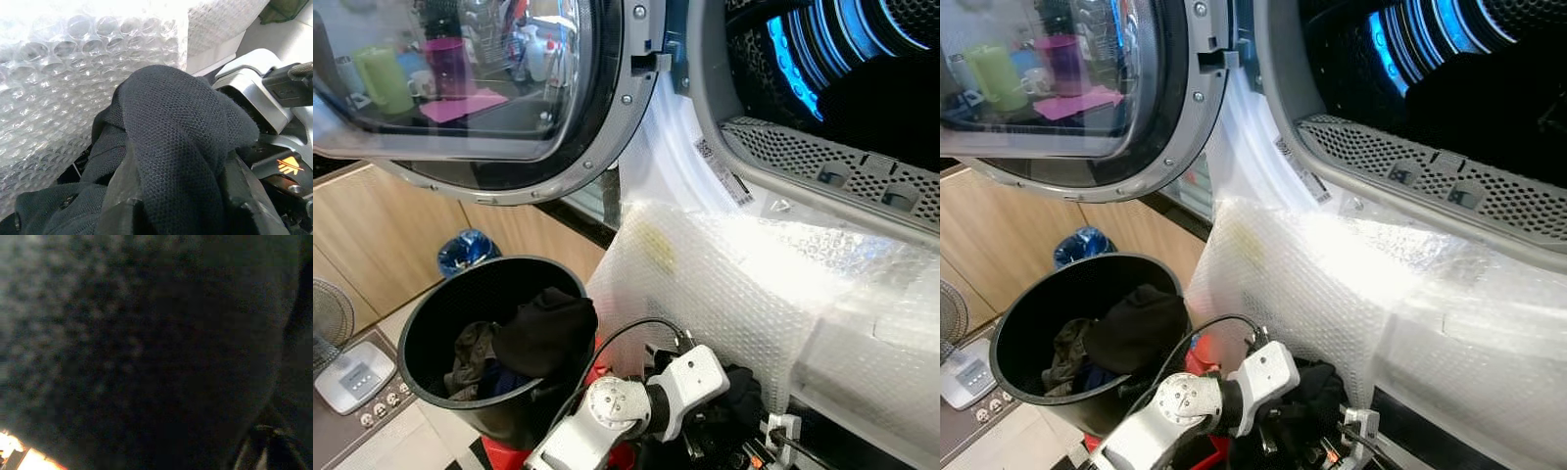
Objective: Clothes washing
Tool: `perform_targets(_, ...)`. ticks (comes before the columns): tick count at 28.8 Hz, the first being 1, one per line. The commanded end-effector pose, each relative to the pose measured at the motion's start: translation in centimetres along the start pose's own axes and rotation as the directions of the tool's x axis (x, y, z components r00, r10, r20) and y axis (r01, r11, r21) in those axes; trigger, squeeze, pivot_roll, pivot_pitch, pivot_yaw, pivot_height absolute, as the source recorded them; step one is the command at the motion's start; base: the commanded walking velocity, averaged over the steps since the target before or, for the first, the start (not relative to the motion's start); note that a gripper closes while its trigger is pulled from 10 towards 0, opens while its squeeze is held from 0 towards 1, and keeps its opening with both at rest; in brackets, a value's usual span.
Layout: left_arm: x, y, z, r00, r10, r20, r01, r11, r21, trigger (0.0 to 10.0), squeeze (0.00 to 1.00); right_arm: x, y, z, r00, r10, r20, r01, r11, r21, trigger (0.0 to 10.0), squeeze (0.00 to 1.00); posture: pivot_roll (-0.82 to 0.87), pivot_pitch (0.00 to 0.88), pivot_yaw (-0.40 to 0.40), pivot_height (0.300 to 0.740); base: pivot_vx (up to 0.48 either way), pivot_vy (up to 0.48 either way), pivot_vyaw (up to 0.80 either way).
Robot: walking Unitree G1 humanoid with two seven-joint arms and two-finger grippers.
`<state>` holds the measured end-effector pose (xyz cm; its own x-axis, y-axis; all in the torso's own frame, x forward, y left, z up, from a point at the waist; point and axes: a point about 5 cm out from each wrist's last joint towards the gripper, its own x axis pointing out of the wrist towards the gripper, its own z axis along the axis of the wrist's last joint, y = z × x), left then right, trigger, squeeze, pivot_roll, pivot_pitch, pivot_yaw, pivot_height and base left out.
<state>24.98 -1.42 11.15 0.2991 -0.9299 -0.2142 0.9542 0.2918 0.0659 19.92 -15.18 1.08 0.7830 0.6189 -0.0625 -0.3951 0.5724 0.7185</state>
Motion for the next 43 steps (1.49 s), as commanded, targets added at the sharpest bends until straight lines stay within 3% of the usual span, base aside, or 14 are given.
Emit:
perform_targets(1,0.1,-0.7,0.1,0.999,-0.044,0.010,0.044,0.999,-0.028,0.0,0.00,0.4,0.5,0.5,0.998,0.046,0.043,-0.046,0.999,-0.011,0.0,0.00,-0.08,0.085,0.047,0.740,0.000,0.000,0.00)
perform_targets(16,-0.3,-0.7,0.3,0.999,-0.047,0.010,0.048,0.991,-0.129,0.0,0.00,0.6,0.8,0.9,0.991,0.100,0.095,-0.100,0.995,-0.003,0.0,0.00,-0.08,0.079,0.057,0.740,0.000,0.000,0.00)
perform_targets(20,-0.5,-0.6,0.3,0.999,-0.037,0.010,0.038,0.992,-0.120,0.0,0.00,0.6,0.9,1.1,0.986,0.113,0.119,-0.116,0.993,0.012,0.0,0.00,-0.07,0.072,0.058,0.740,0.000,0.000,0.00)
perform_targets(24,-0.6,-0.3,0.4,1.000,-0.009,0.009,0.011,0.990,-0.142,0.6,0.00,0.6,0.9,1.0,0.986,0.115,0.117,-0.118,0.993,0.016,0.0,0.00,-0.07,0.068,0.062,0.740,0.000,0.000,0.00)
perform_targets(26,-0.8,-0.5,0.4,1.000,-0.024,0.011,0.025,0.989,-0.148,2.0,0.00,0.6,1.0,0.7,0.985,0.134,0.107,-0.137,0.990,0.023,0.0,0.00,-0.07,0.062,0.066,0.740,0.000,0.000,0.00)
perform_targets(29,-0.9,-0.6,0.3,1.000,-0.026,0.011,0.027,0.986,-0.164,2.7,0.00,0.5,1.2,0.5,0.984,0.147,0.102,-0.151,0.988,0.026,0.0,0.00,-0.07,0.057,0.068,0.740,0.000,0.000,0.00)
perform_targets(30,-1.0,-0.7,0.4,0.999,-0.038,0.013,0.040,0.985,-0.168,6.2,0.00,0.3,1.2,0.4,0.984,0.151,0.098,-0.155,0.987,0.032,0.0,0.00,-0.07,0.055,0.069,0.740,0.000,0.000,0.00)
perform_targets(31,-1.0,-0.9,0.4,0.999,-0.049,0.014,0.050,0.985,-0.166,9.0,0.00,0.2,1.3,0.3,0.982,0.164,0.092,-0.168,0.985,0.037,0.0,0.00,-0.07,0.051,0.069,0.740,0.000,0.000,0.00)
perform_targets(32,-1.0,-0.9,0.4,0.999,-0.049,0.014,0.050,0.985,-0.166,9.0,0.00,0.2,1.3,0.3,0.982,0.164,0.092,-0.168,0.985,0.037,0.0,0.00,-0.07,0.051,0.069,0.740,0.000,0.000,0.00)
perform_targets(33,-1.1,-0.9,0.4,0.999,-0.048,0.013,0.049,0.985,-0.165,10.0,0.00,0.0,1.4,0.1,0.980,0.182,0.081,-0.185,0.982,0.037,0.0,0.00,-0.07,0.050,0.072,0.740,0.000,0.000,0.00)
perform_targets(39,-1.2,-0.8,0.2,0.999,-0.043,0.008,0.043,0.981,-0.190,10.0,0.01,-0.4,1.0,-0.5,0.987,0.155,0.051,-0.157,0.987,0.045,0.0,0.00,-0.07,0.039,0.072,0.740,0.000,0.000,0.00)
perform_targets(40,-1.3,-0.8,0.3,0.999,-0.041,0.009,0.042,0.980,-0.196,10.0,0.95,-0.6,0.9,-0.7,0.987,0.158,0.036,-0.159,0.986,0.046,0.0,0.00,-0.08,0.038,0.073,0.740,0.000,0.000,0.00)
perform_targets(42,-1.3,-0.8,0.3,0.999,-0.041,0.010,0.042,0.979,-0.198,10.0,0.95,-0.6,0.9,-0.8,0.987,0.160,0.032,-0.162,0.986,0.047,0.0,0.00,-0.08,0.038,0.073,0.740,0.000,0.000,0.00)
perform_targets(43,-1.4,-0.9,0.4,0.998,-0.058,0.020,0.061,0.979,-0.195,10.0,1.00,-0.7,0.9,-0.9,0.986,0.163,0.025,-0.164,0.985,0.046,0.0,0.00,-0.08,0.035,0.074,0.740,0.000,0.000,0.00)
